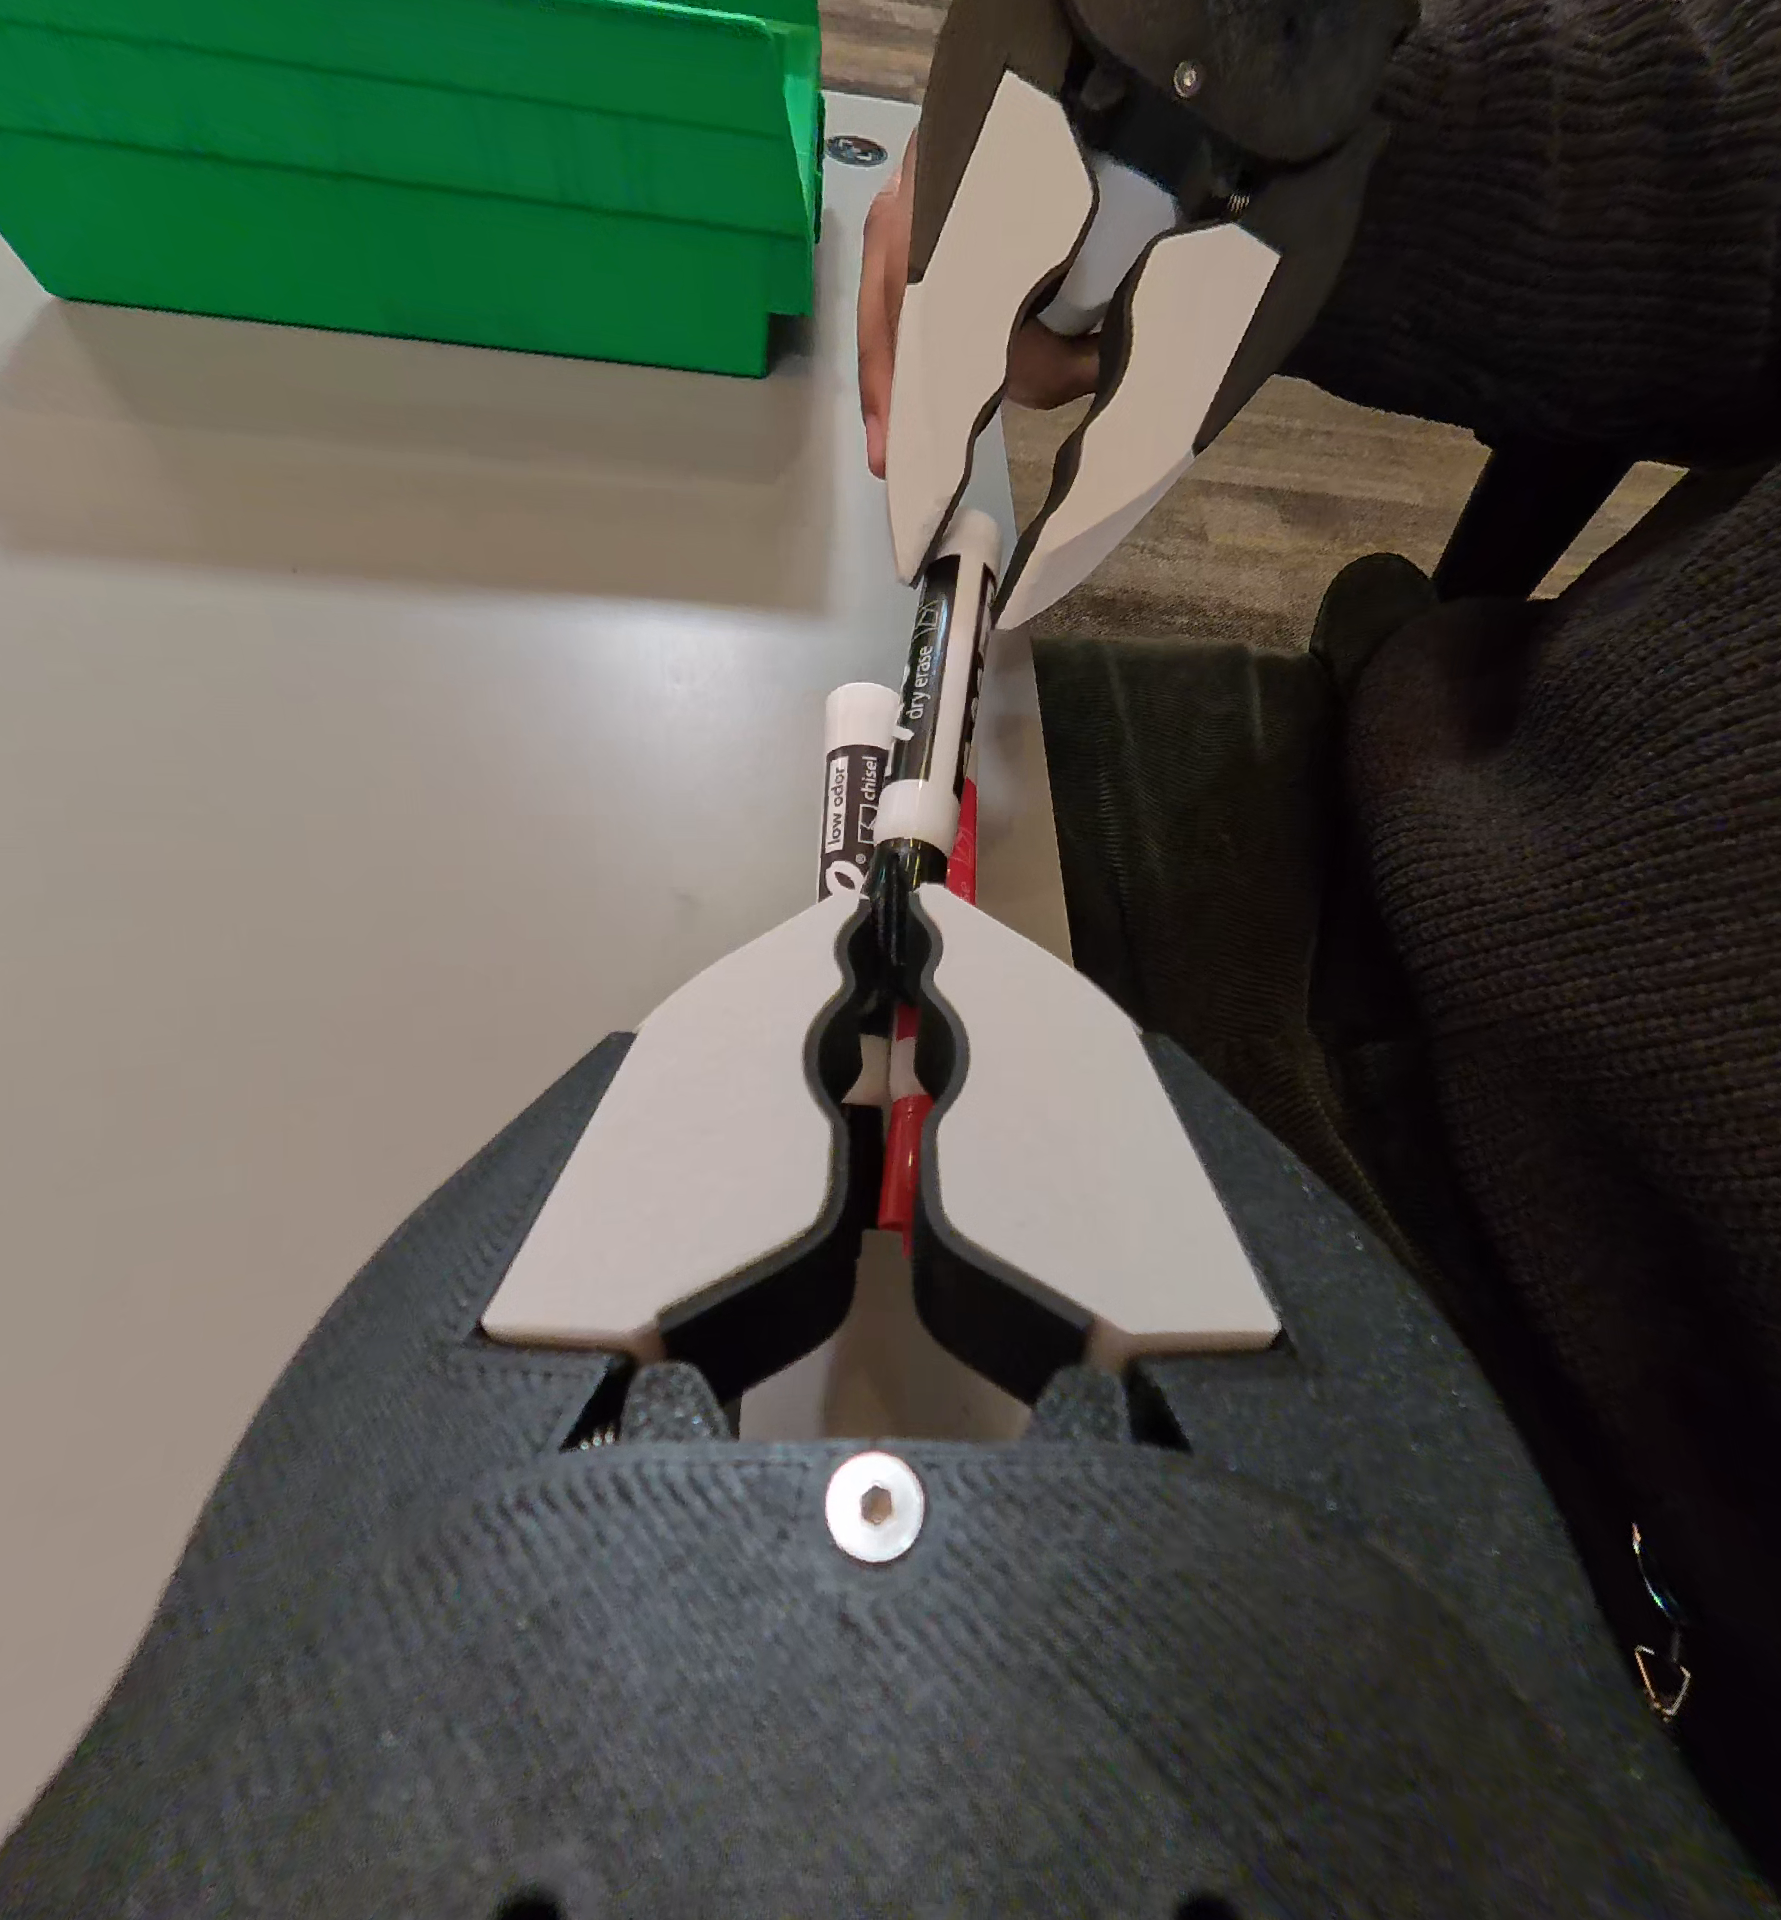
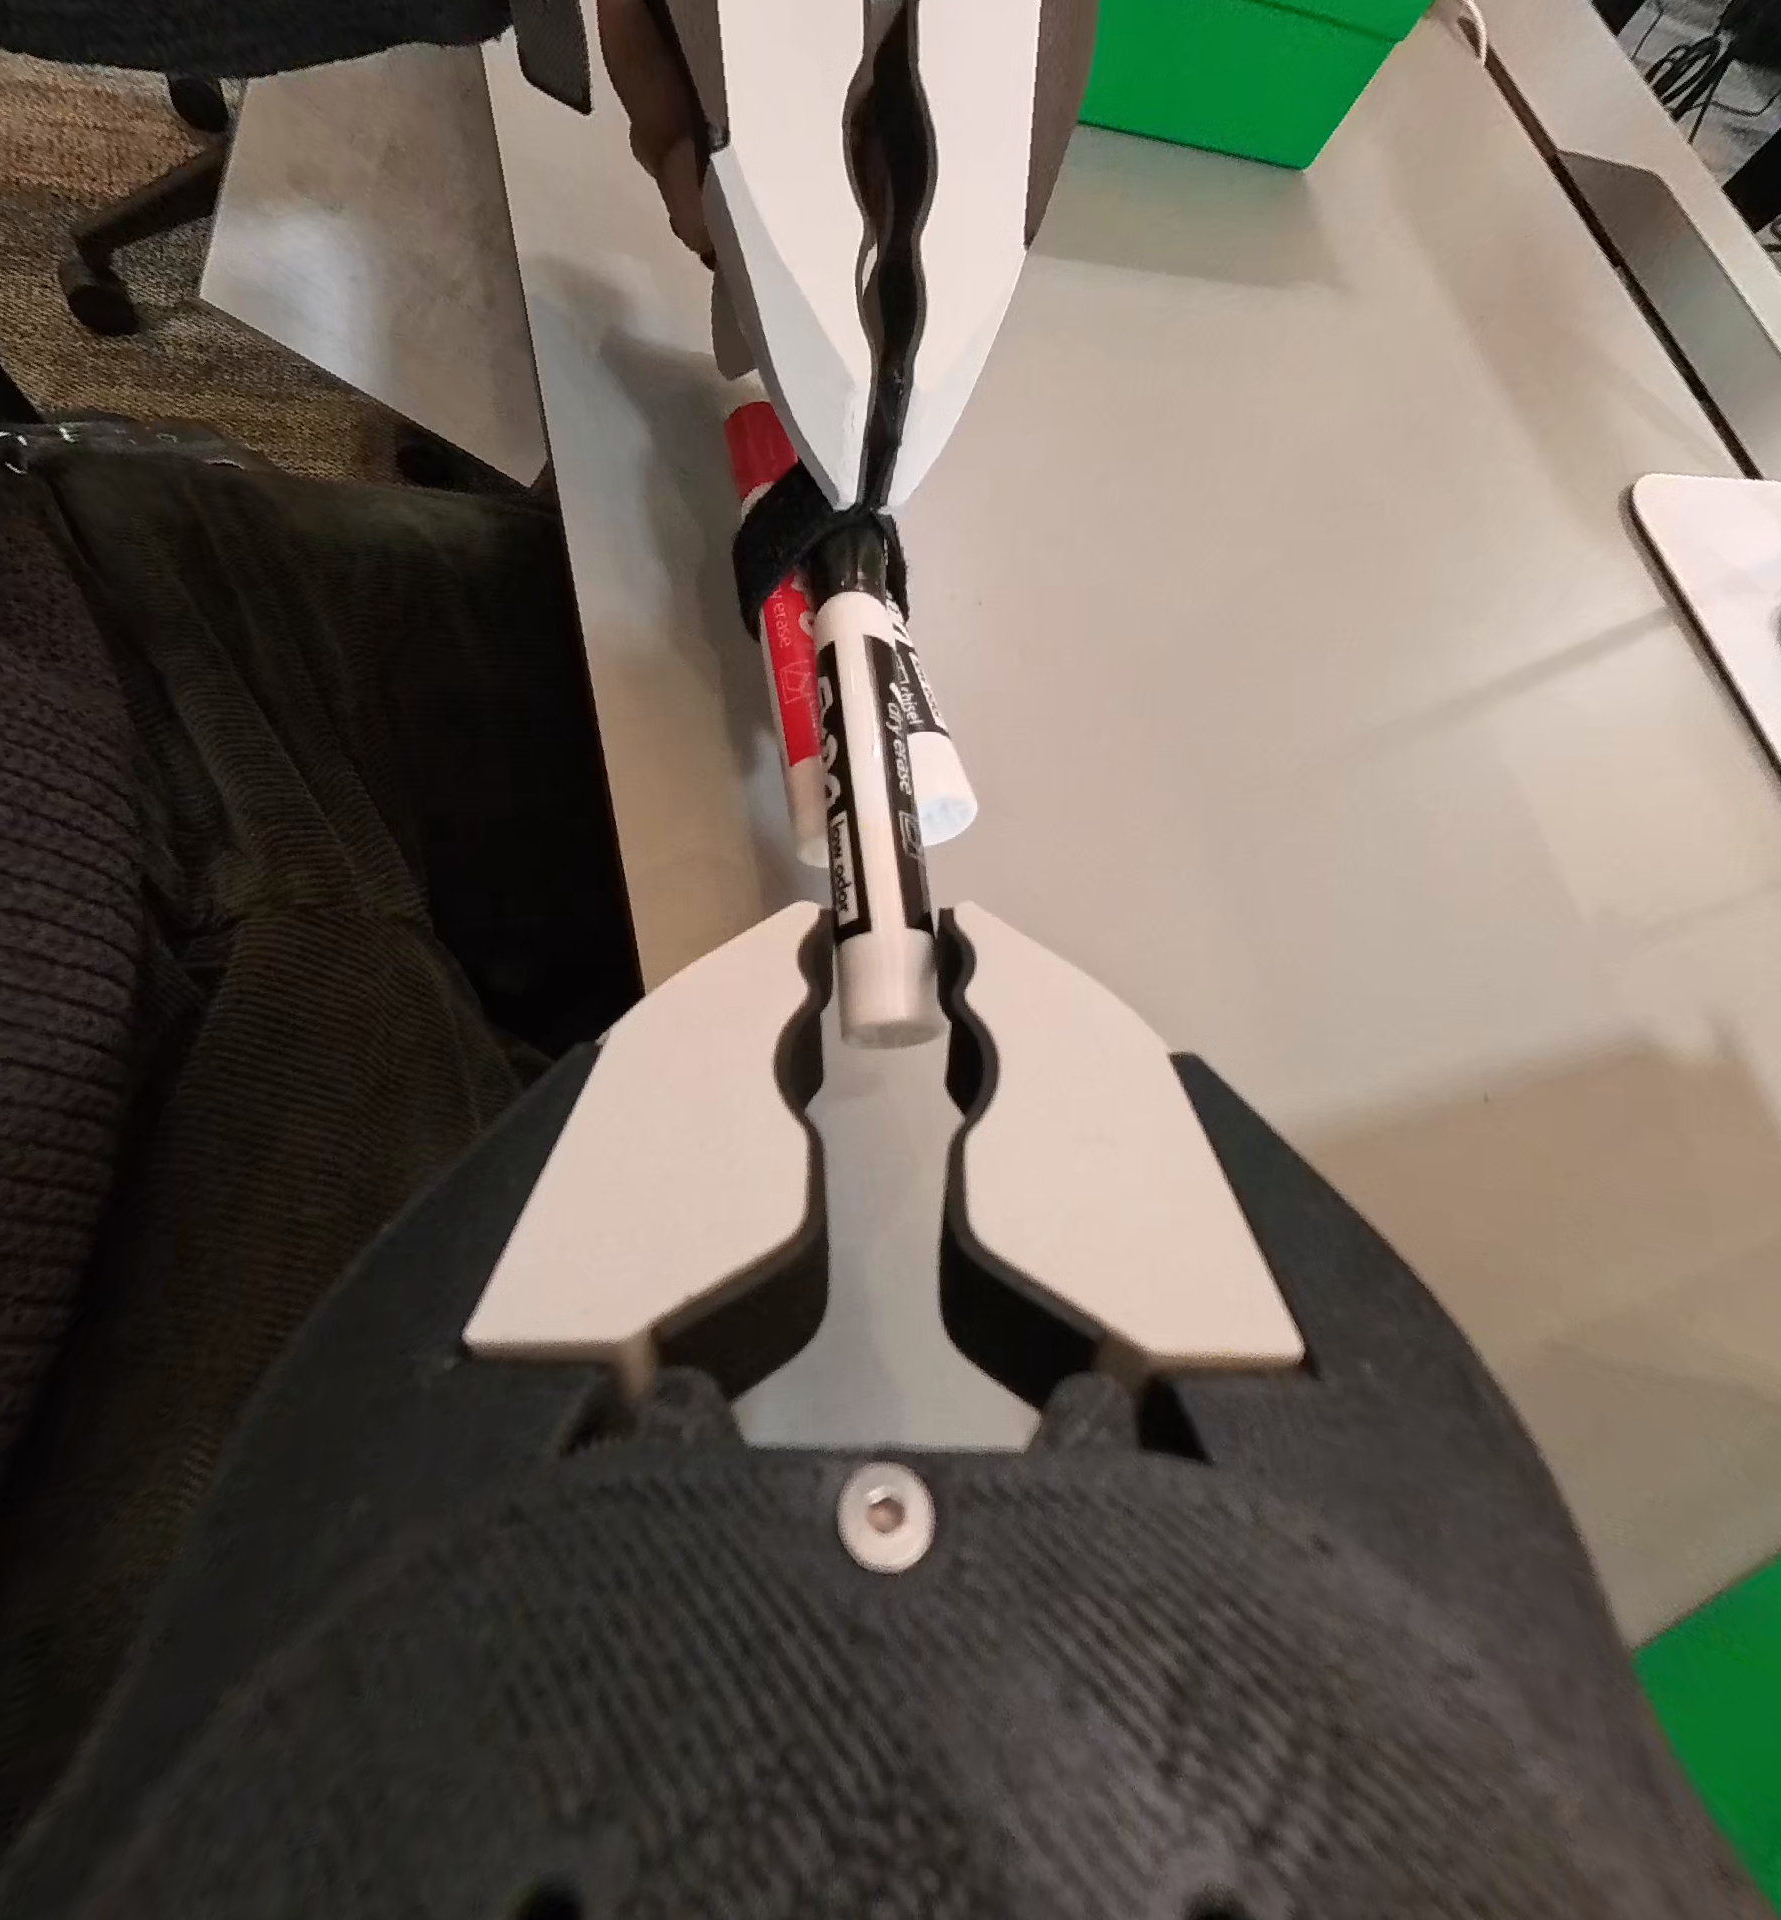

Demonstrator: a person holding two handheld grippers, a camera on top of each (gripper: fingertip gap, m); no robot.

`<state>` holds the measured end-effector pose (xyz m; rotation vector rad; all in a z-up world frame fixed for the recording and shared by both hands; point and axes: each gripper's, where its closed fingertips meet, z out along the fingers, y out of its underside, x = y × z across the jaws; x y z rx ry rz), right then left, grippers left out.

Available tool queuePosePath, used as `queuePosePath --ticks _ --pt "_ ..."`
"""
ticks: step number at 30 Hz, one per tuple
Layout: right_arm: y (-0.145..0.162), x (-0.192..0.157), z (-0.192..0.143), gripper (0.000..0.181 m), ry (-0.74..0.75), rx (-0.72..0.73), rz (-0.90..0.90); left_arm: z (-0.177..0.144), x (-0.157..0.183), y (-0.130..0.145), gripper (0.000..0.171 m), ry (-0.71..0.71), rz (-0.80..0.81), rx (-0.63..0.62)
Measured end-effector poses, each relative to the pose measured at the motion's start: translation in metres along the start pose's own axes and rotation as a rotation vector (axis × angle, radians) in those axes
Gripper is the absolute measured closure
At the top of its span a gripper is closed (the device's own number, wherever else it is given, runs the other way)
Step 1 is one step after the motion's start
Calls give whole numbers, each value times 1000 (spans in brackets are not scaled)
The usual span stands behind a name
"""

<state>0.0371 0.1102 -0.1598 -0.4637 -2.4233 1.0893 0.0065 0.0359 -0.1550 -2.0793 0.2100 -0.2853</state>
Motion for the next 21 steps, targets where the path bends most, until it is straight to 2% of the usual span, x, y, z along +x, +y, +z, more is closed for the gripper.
queuePosePath --ticks 6,9,13,21 --pt "-1 1 -2 162 -1 5 14 -1 -1 0 166 3 -11 8" --pt "8 9 -6 162 29 -23 19 -6 -7 8 167 -23 -22 -18" --pt "5 19 -15 162 49 30 78 -13 -12 3 167 -25 -59 37" --pt "0 33 -22 163 138 55 88 -17 -18 4 166 -63 -49 43"
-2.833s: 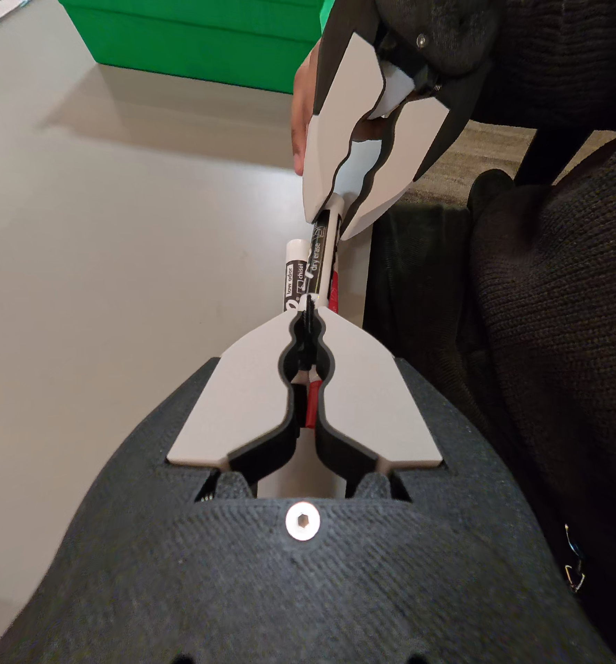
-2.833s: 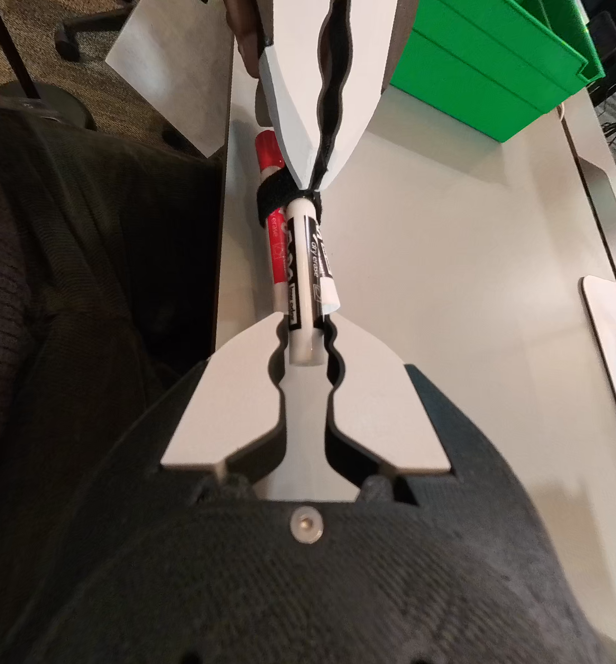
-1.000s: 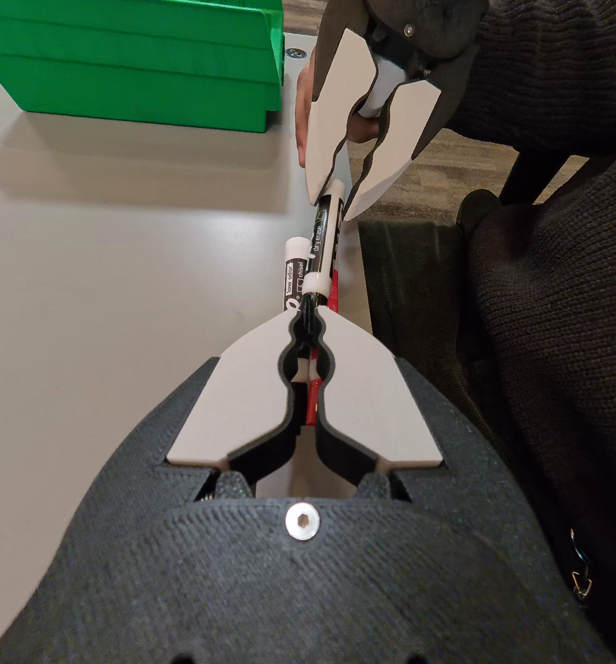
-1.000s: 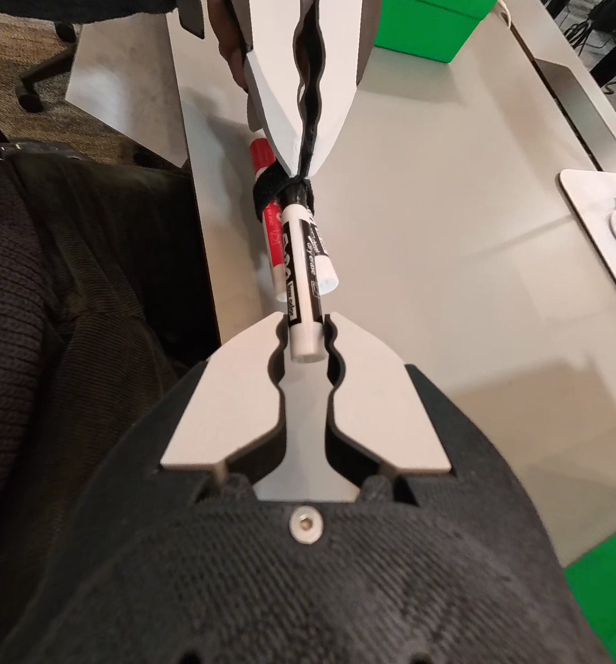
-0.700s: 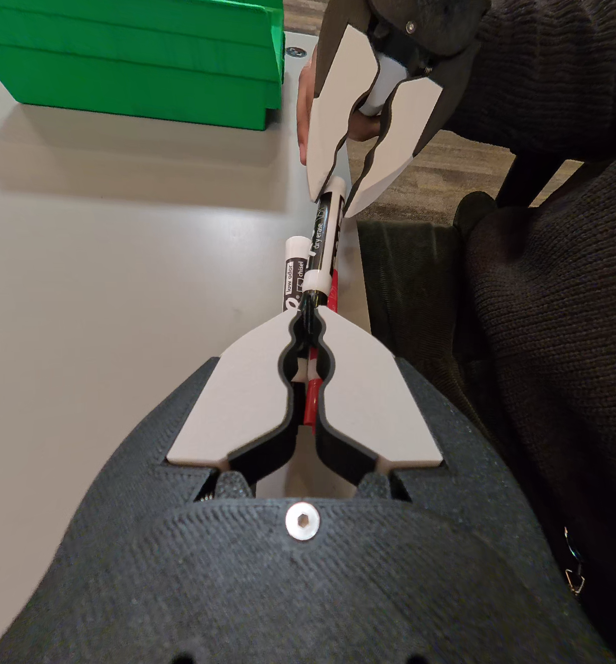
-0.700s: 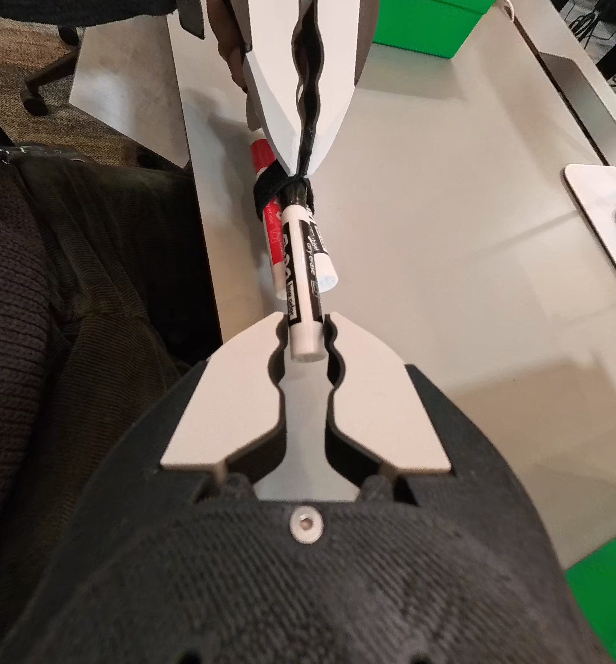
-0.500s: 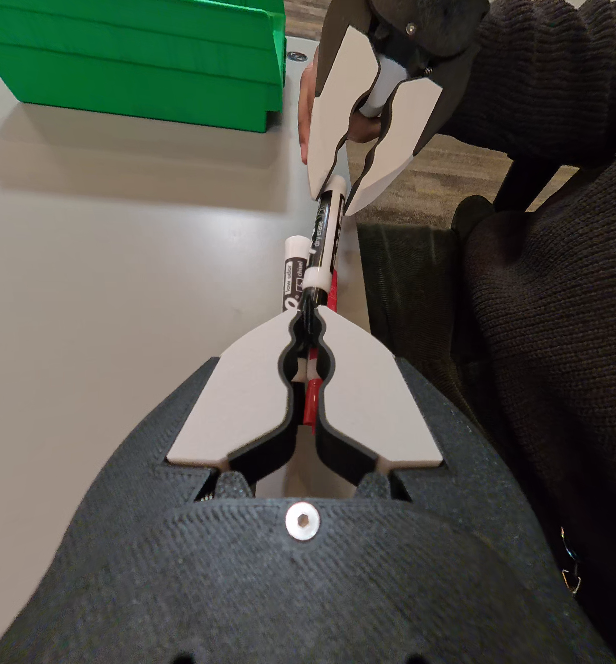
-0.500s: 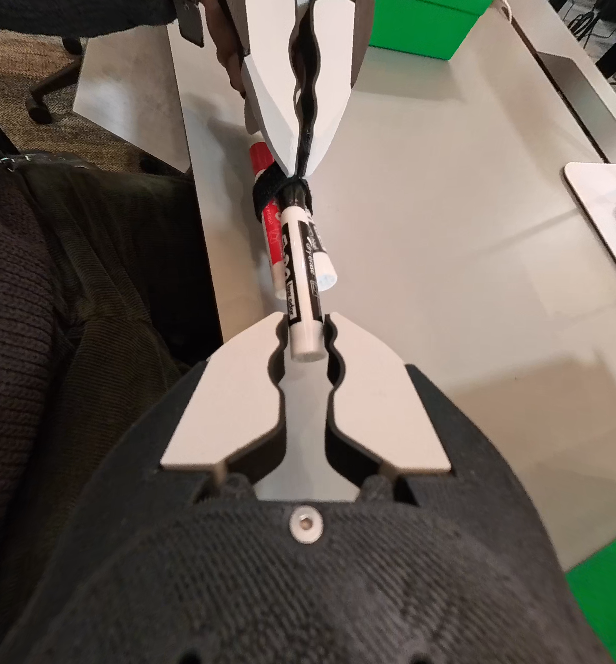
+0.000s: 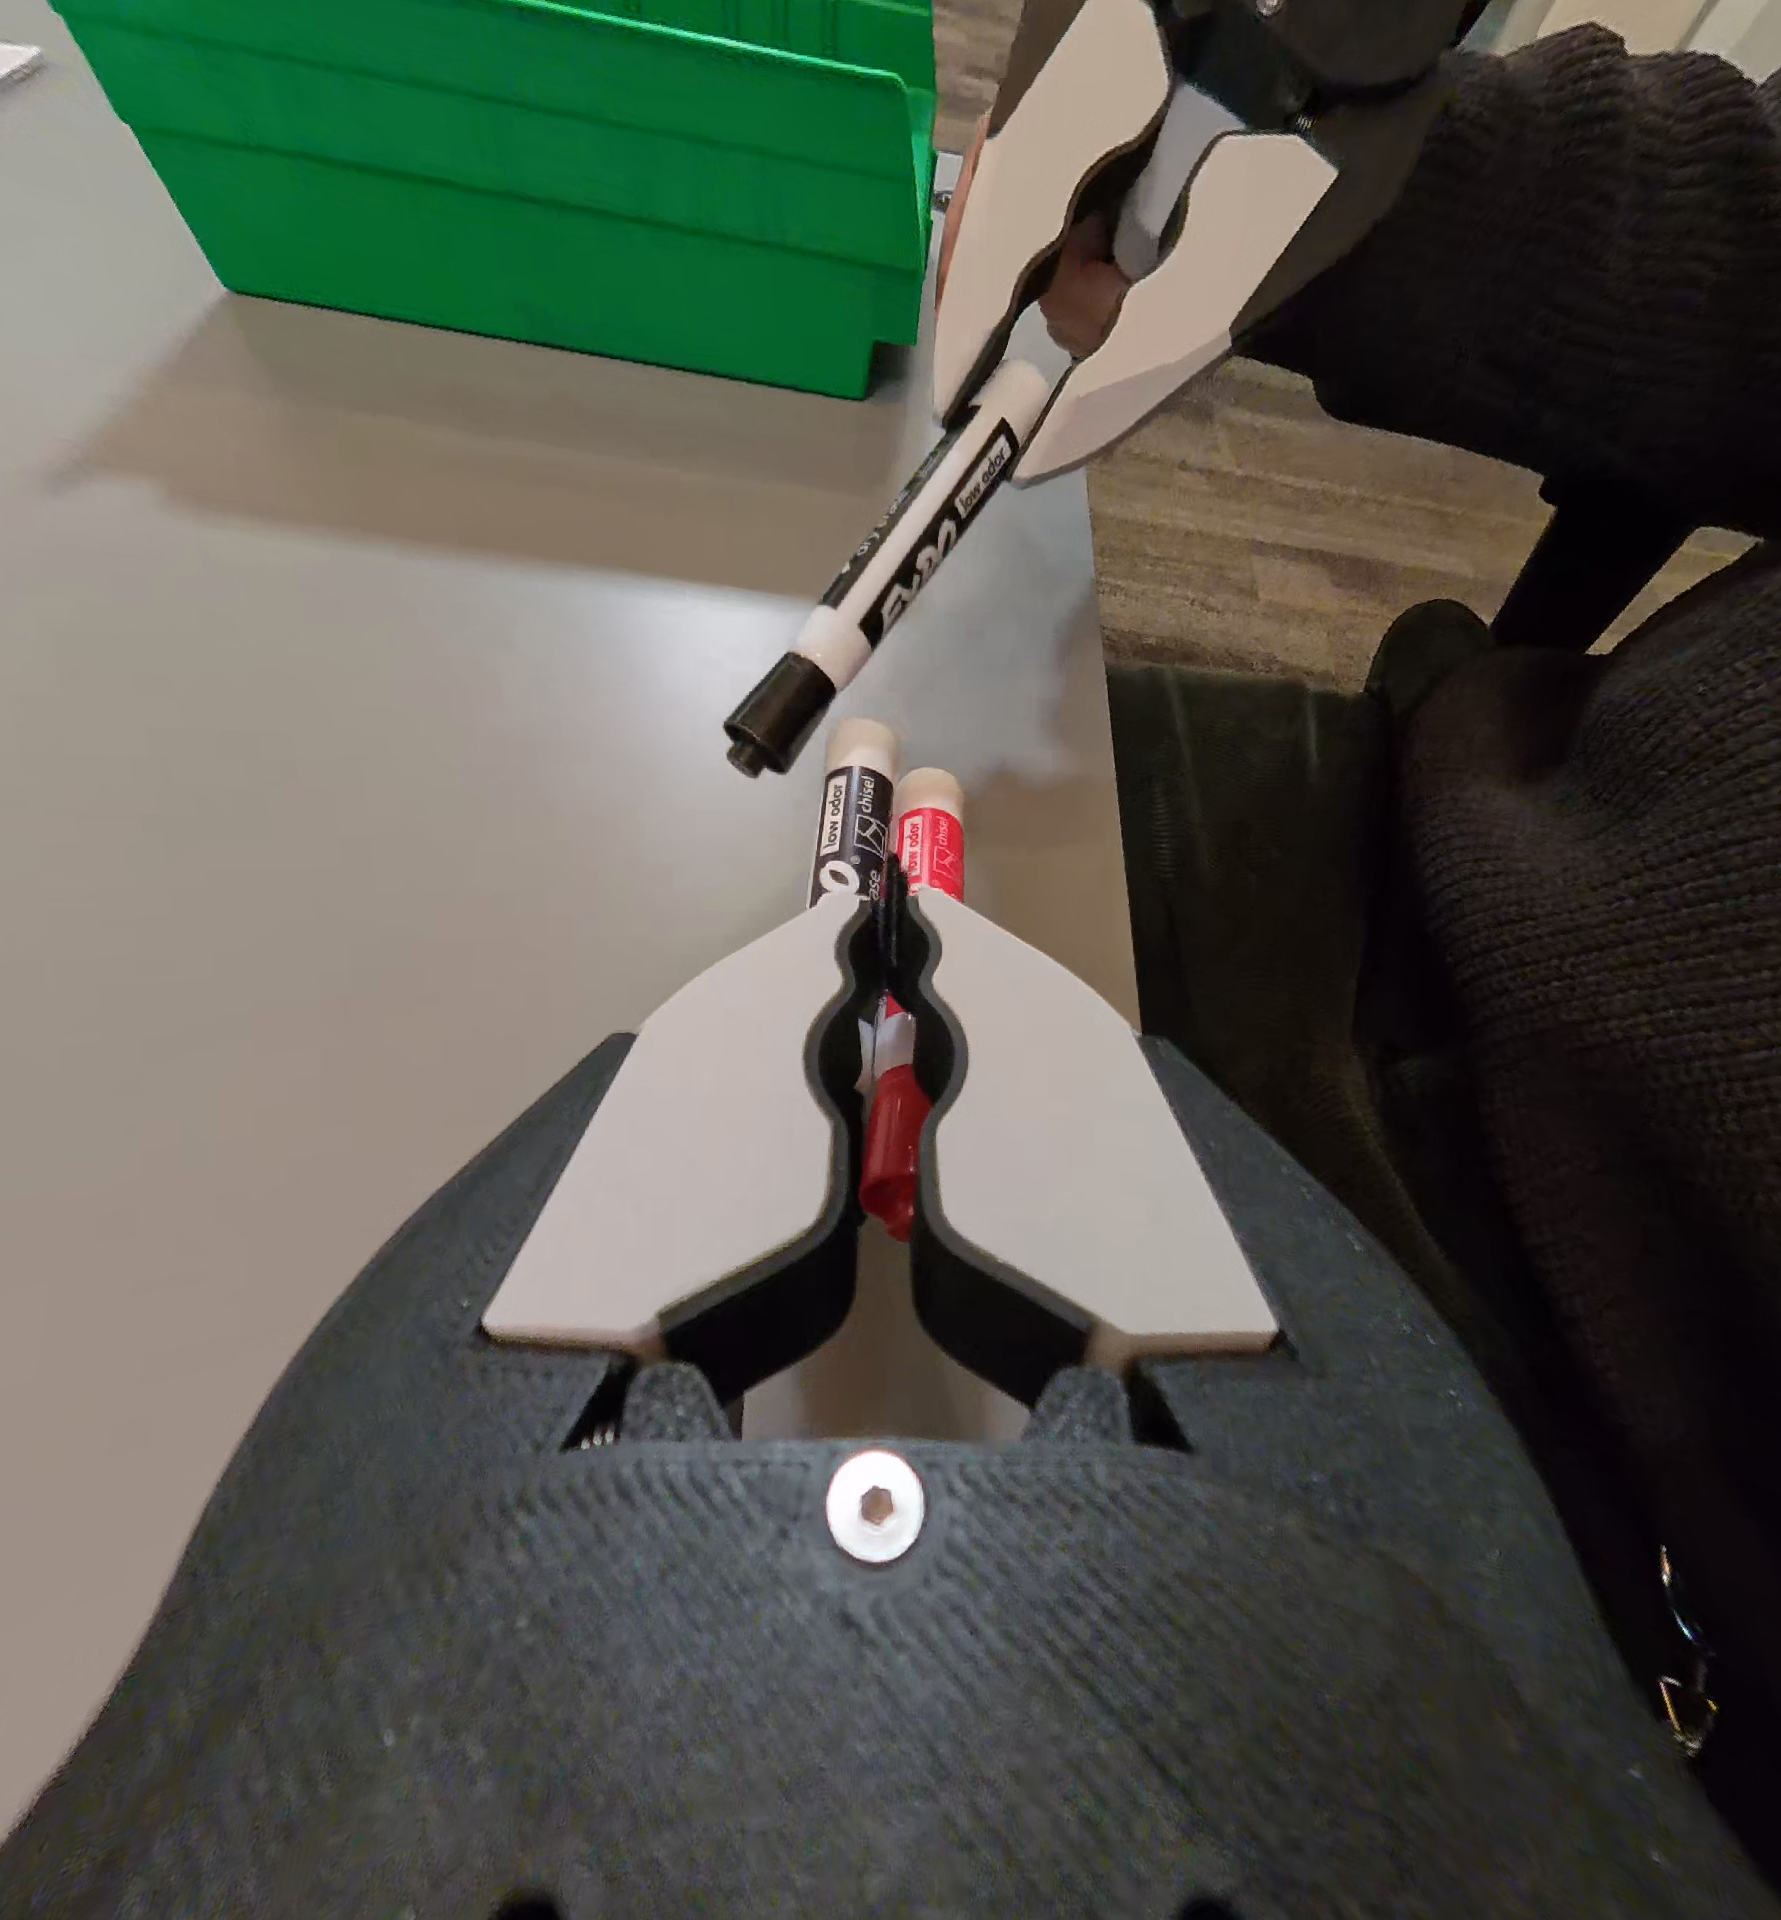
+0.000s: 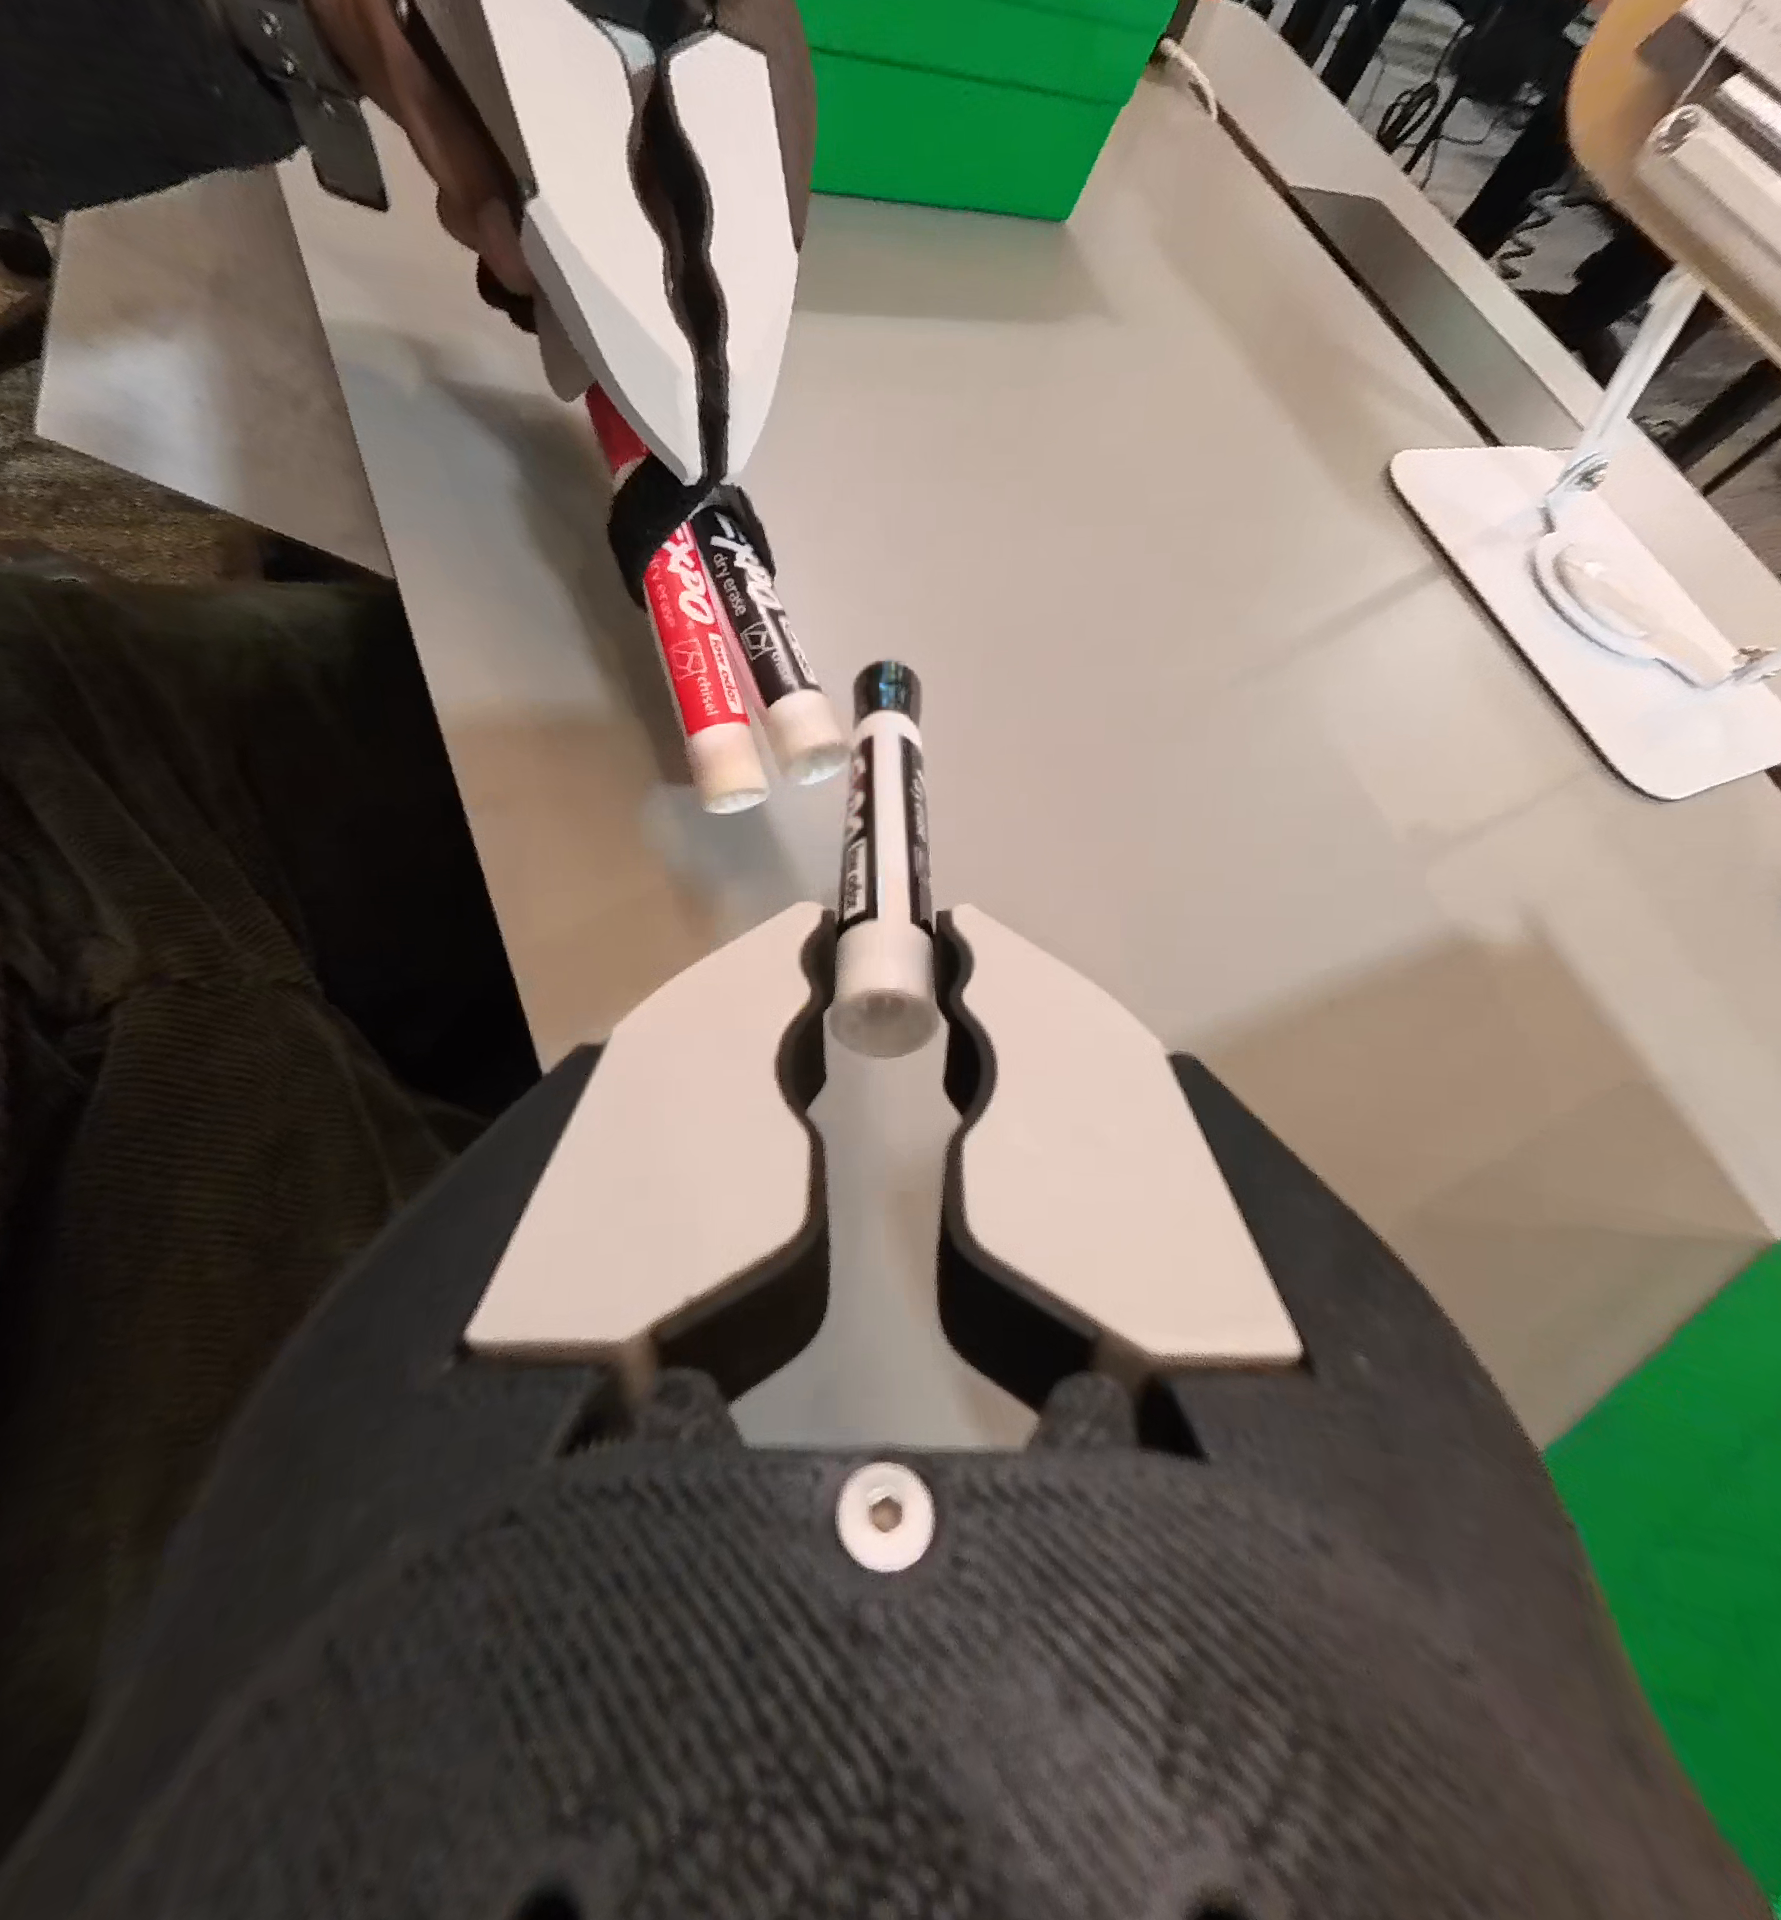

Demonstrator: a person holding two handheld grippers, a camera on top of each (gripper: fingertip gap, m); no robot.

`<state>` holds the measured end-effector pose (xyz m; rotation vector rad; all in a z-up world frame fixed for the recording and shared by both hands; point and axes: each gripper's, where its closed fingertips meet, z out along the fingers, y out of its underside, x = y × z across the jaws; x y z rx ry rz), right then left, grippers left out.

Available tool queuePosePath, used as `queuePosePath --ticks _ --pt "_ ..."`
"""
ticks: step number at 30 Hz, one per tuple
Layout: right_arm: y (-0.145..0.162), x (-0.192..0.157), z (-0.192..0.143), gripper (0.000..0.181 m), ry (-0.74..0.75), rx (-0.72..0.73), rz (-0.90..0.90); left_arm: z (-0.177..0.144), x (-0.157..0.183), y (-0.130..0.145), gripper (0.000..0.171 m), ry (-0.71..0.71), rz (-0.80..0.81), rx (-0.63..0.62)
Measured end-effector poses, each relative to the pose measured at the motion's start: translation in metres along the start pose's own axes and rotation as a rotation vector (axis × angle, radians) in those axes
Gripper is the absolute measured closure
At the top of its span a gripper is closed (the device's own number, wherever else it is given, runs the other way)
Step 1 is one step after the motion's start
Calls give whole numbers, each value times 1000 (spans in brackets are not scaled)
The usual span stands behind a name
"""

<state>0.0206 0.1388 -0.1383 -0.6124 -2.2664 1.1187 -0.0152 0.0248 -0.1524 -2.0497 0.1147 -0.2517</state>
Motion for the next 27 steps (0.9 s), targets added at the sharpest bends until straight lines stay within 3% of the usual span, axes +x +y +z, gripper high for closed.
queuePosePath --ticks 6,11,15,19,20,23,27 --pt "-23 19 -16 163 106 66 24 -2 -2 -3 167 -8 -1 19" --pt "-28 79 -72 163 356 78 113 -1 -2 -3 166 -8 -4 23" --pt "8 140 -139 163 621 27 268 -2 -2 -4 166 -8 -6 32" --pt "60 174 -190 165 794 -24 421 -2 -1 -7 166 -3 -12 45" --pt "69 178 -197 181 815 -10 464 -2 -1 -7 166 -3 -12 45" --pt "84 185 -206 181 830 51 598 -2 -1 -6 166 -2 -14 39" --pt "108 185 -204 181 852 -34 624 -1 -1 -5 166 1 -17 32"
